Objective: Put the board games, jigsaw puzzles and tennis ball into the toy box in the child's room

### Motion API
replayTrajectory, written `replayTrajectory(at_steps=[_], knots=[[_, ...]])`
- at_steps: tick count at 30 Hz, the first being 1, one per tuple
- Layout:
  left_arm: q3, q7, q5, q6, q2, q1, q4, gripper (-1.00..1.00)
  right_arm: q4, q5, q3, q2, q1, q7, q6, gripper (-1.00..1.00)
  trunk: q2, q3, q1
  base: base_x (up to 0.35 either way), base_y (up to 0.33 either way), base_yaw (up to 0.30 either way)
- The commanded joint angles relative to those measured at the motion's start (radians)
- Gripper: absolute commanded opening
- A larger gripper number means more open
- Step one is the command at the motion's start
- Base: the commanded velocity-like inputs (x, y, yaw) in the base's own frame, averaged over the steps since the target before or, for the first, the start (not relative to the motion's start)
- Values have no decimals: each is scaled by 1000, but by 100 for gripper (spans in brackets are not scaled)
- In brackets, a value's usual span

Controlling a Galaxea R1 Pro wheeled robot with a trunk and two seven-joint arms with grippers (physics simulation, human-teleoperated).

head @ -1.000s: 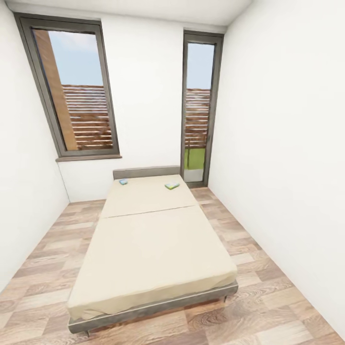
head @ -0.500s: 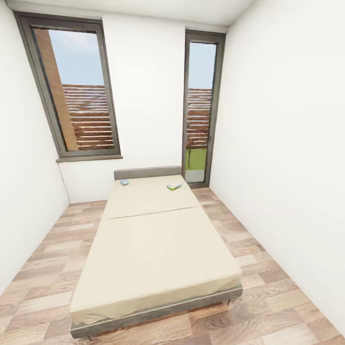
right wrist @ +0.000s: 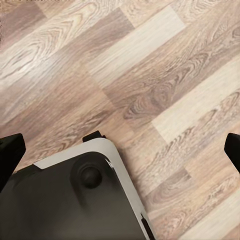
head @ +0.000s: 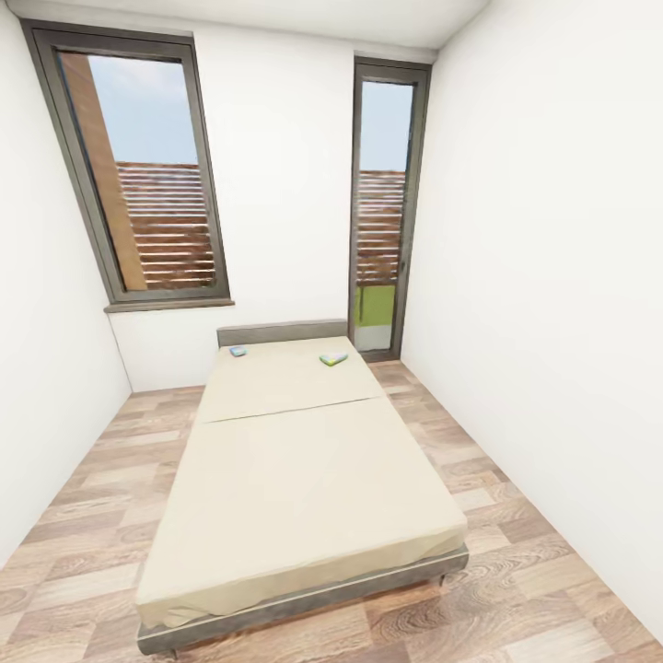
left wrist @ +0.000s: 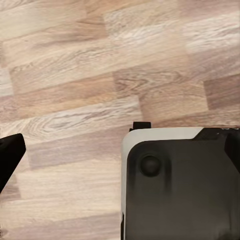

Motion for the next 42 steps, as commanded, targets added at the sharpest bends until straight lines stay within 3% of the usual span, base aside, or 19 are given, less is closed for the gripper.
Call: replayTrajectory(at_steps=[1, 14, 42], knots=[[-1, 3, -1, -3, 0, -1, 1, 100, 0, -9, 4, 0, 0, -1, -3, 100, -2, -2, 1, 0, 88, -1], [-1, 3, -1, -3, 0, -1, 1, 100, 0, -10, 4, 0, 0, -1, -8, 100, -2, -1, 1, 4, 144, -39], [-2, 3, -1, -3, 0, -1, 1, 100, 0, -5, 5, -1, 0, 0, -10, 100, -2, 14, 1, -6, 253, -248]])
